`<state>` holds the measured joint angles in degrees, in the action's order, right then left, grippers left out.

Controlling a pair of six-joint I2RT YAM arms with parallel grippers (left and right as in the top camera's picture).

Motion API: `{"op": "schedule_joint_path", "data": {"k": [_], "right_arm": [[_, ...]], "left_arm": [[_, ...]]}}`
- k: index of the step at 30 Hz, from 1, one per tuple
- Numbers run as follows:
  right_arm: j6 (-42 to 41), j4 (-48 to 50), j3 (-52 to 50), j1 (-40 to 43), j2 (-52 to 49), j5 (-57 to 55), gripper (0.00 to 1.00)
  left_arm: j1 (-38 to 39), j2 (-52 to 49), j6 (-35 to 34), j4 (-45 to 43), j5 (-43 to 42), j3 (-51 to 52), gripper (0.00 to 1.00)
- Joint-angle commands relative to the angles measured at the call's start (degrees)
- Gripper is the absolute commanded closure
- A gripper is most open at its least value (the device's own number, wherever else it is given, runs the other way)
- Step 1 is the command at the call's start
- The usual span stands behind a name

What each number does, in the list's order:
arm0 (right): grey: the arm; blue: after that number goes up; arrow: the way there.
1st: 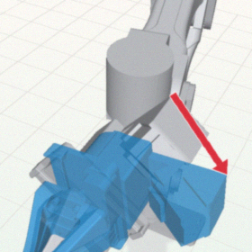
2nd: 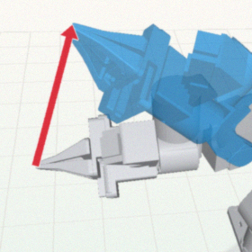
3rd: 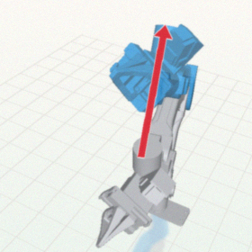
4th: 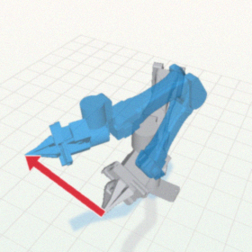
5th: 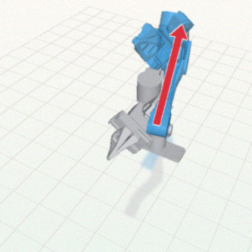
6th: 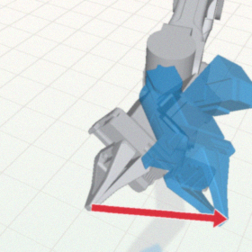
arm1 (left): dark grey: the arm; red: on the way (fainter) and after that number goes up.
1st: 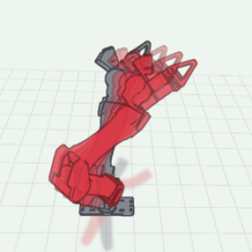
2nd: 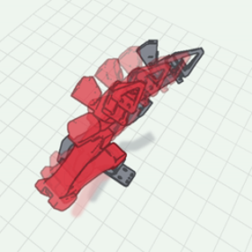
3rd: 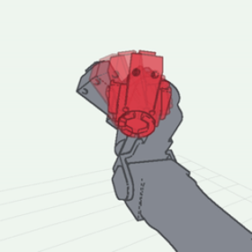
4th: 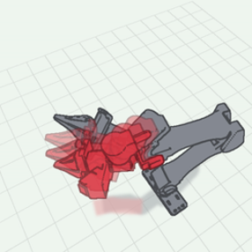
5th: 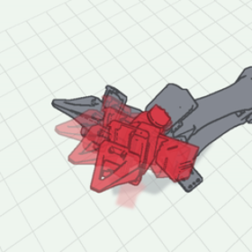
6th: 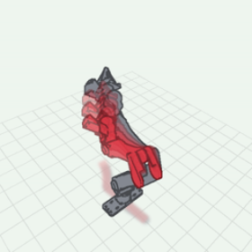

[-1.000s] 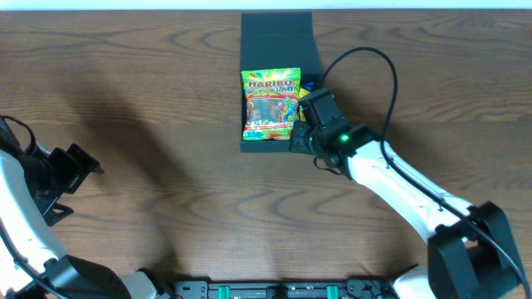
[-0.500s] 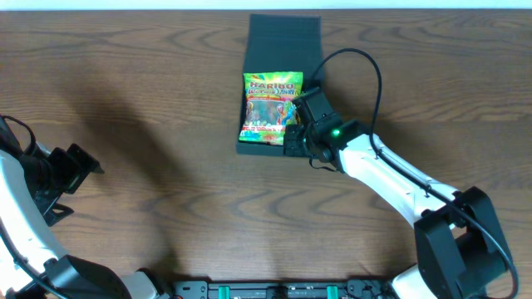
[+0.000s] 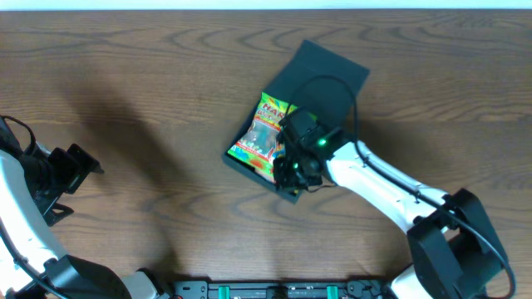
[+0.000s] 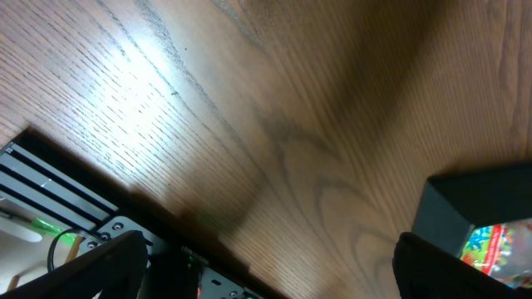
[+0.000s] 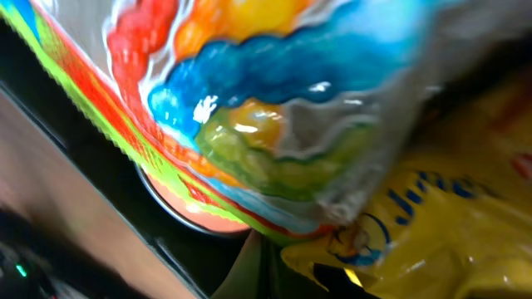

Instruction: Pack container

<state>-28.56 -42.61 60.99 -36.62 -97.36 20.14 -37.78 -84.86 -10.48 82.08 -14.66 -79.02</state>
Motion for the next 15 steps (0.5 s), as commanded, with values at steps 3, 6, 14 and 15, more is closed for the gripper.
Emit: {"op": "schedule_joint_path", "data": {"k": [3, 6, 14, 15], "right_arm": [[4.68, -8.22, -1.51, -4.28, -0.35, -4.17, 0.99], [4.63, -12.00, -1.53, -4.52, -0.35, -9.86, 0.98], [4.70, -15.30, -1.53, -1.36, 1.86, -21.42, 0.98], [5.14, -15.72, -1.53, -0.46, 2.49, -20.57, 0.98]], "left_arm": [[-0.22, 0.20, -0.02, 0.15, 0.24, -0.63, 0.05], [-0.22, 0.20, 0.00, 0.17, 0.24, -0.63, 0.05], [-0.22, 0.20, 0.00, 0.17, 0.24, -0.63, 0.05], [-0.22, 0.20, 0.00, 0.17, 0.24, -0.63, 0.05]]}}
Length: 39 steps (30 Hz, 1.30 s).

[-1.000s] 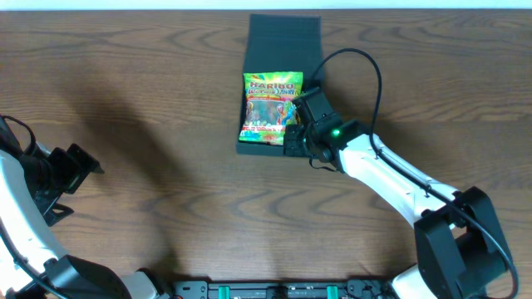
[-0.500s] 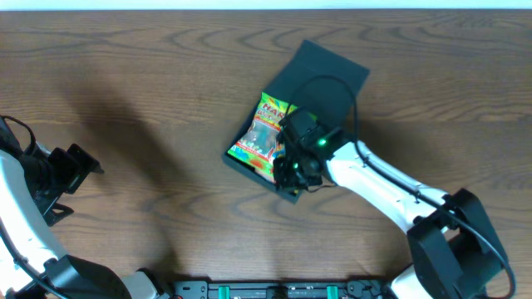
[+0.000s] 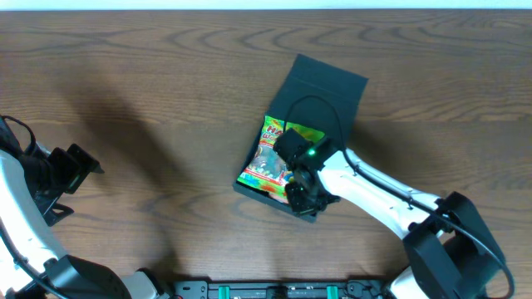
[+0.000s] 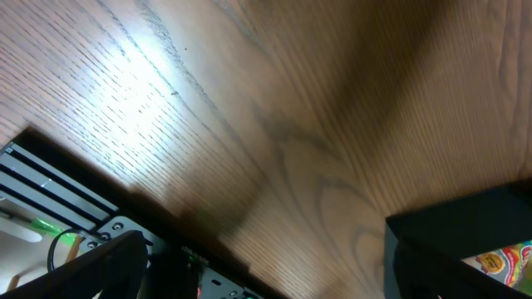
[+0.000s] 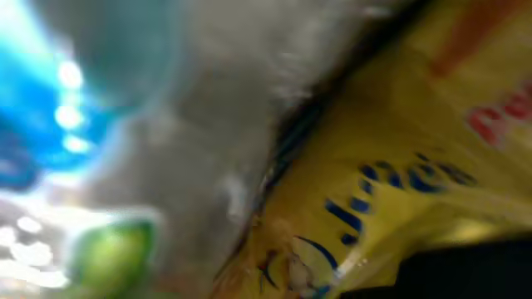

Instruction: Pack container

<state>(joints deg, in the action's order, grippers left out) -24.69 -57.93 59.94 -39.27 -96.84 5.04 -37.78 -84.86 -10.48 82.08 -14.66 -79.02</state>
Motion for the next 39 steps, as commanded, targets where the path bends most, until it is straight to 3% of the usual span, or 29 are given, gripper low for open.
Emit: {"op": "schedule_joint_path", "data": {"k": [1, 9, 13, 14, 17, 20, 23, 39], "right_arm": [[2.05, -0.98, -0.46, 2.78, 2.64, -3.74, 0.99], [3.98, -1.29, -0.37, 9.18, 16.55, 14.56, 0.95], [2.25, -1.70, -0.39, 15.15, 24.48, 8.96, 0.94], [0.87, -1.70, -0.42, 17.46, 24.90, 5.77, 0.89], [-2.23, -0.42, -0.68, 24.76, 23.91, 1.29, 0.73], [-2.75, 1.77, -0.72, 27.41, 21.88, 1.38, 0.73], [-3.08, 4.87, -0.76, 27.19, 17.88, 1.38, 0.64], [-8.07, 16.37, -0.79, 24.28, 5.22, 1.62, 0.66]], "left_arm": [[-0.22, 0.20, -0.02, 0.17, 0.22, -0.63, 0.05], [-0.22, 0.20, 0.00, 0.15, 0.22, -0.63, 0.05], [-0.22, 0.20, 0.00, 0.15, 0.24, -0.63, 0.05], [-0.22, 0.20, 0.00, 0.15, 0.24, -0.63, 0.05], [-0.22, 0.20, 0.00, 0.15, 0.24, -0.63, 0.05], [-0.22, 0.20, 0.00, 0.17, 0.22, -0.63, 0.05], [-0.22, 0.22, 0.00, 0.17, 0.22, -0.63, 0.05], [-0.22, 0.20, 0.00, 0.17, 0.24, -0.63, 0.05]]}}
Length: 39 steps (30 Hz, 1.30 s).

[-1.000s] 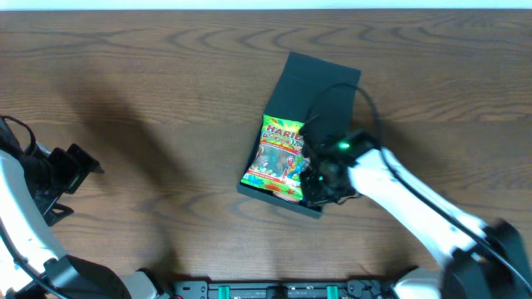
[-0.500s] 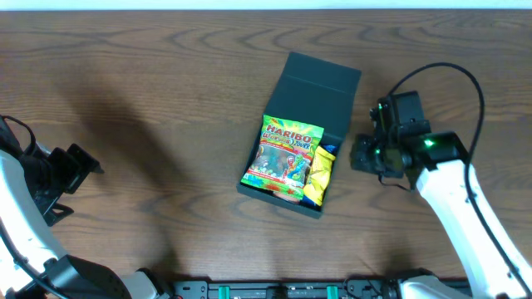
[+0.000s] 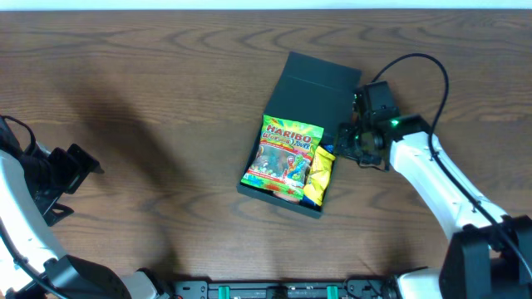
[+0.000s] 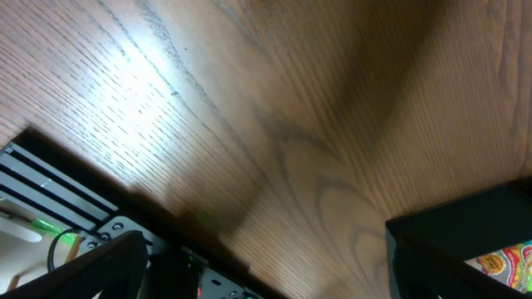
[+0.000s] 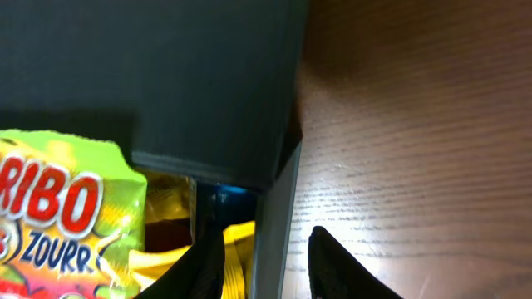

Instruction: Pack container

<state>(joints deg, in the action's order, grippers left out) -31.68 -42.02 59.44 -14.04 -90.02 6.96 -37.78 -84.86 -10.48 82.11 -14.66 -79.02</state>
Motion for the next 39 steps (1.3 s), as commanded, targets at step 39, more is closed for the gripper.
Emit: {"op": "schedule_joint_path", "data": {"k": [39], "right_arm": [[15.85, 4.70, -0.31, -6.29, -4.83, -6.97, 0.99]], "left_arm": [[-0.22, 0.20, 0.00, 0.15, 0.24, -0.63, 0.05]]}}
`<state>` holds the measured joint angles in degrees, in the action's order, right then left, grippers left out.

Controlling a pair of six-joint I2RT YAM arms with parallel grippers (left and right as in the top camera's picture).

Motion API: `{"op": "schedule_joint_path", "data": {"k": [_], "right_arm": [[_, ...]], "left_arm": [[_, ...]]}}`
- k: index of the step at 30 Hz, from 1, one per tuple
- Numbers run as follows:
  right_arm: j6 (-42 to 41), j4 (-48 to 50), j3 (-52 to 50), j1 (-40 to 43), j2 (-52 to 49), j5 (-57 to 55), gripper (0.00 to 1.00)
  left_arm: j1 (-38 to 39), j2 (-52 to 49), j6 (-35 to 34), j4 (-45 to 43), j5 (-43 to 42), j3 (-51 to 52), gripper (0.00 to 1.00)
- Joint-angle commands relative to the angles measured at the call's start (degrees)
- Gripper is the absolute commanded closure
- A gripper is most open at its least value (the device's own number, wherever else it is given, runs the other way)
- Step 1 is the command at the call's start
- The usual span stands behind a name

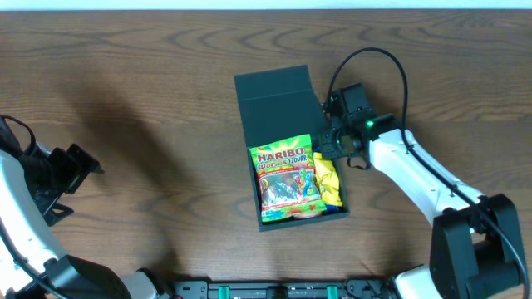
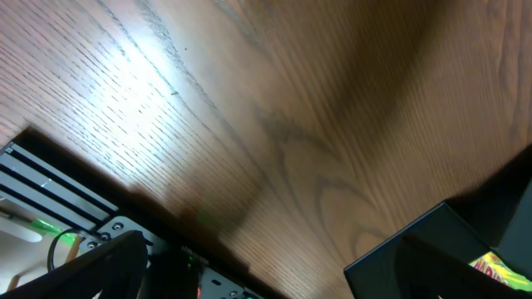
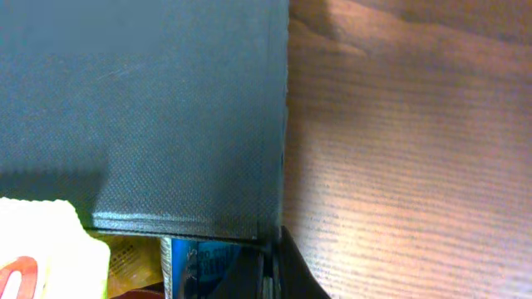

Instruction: Pack container

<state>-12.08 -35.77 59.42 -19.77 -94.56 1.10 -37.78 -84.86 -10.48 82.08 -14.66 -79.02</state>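
Observation:
A black box [image 1: 332, 212] lies open mid-table, its lid [image 1: 274, 93] folded back toward the far side. Inside are a green Haribo bag [image 1: 285, 178] and a yellow snack bag [image 1: 327, 184]. My right gripper [image 1: 326, 148] is shut on the box's right wall where lid and base meet. The right wrist view shows its fingertips [image 3: 287, 270] pinching that wall [image 3: 271, 191], the lid [image 3: 150, 108] filling the left and a blue packet edge [image 3: 195, 259] just inside. My left gripper [image 1: 79, 166] stands open at the far left, holding nothing.
The wooden table [image 1: 150, 83] runs all around the box. In the left wrist view a box corner [image 2: 416, 249] shows at the lower right, and the table's front rail with electronics [image 2: 75, 224] at the lower left.
My right gripper was open astride the box's right wall and is now shut on it. The box has turned, so its lid points to the far left instead of the far right.
My right gripper was down inside the box among the snack bags, and half a second later still there with the box slightly turned. Then it stood open at the box's right wall. Now it grips that wall and the box is turned. The left arm stayed still.

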Motion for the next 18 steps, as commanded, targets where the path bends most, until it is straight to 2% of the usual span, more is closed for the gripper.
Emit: {"op": "schedule_joint_path", "data": {"k": [1, 5, 15, 18], "right_arm": [[-4.28, -1.75, -0.28, -0.57, -0.28, -1.11, 0.98], [-10.84, -1.81, -0.28, -0.57, -0.28, -1.07, 0.99], [-12.31, -1.95, -0.31, -0.59, -0.28, -1.09, 0.99], [-12.33, -2.19, -0.31, -1.01, 0.17, -1.07, 0.83]], "left_arm": [[-0.22, 0.20, -0.02, 0.15, 0.22, -0.63, 0.05], [-0.22, 0.20, 0.00, 0.17, 0.24, -0.63, 0.05], [-0.22, 0.20, 0.00, 0.15, 0.24, -0.63, 0.05], [-0.22, 0.20, 0.00, 0.17, 0.22, -0.63, 0.05]]}}
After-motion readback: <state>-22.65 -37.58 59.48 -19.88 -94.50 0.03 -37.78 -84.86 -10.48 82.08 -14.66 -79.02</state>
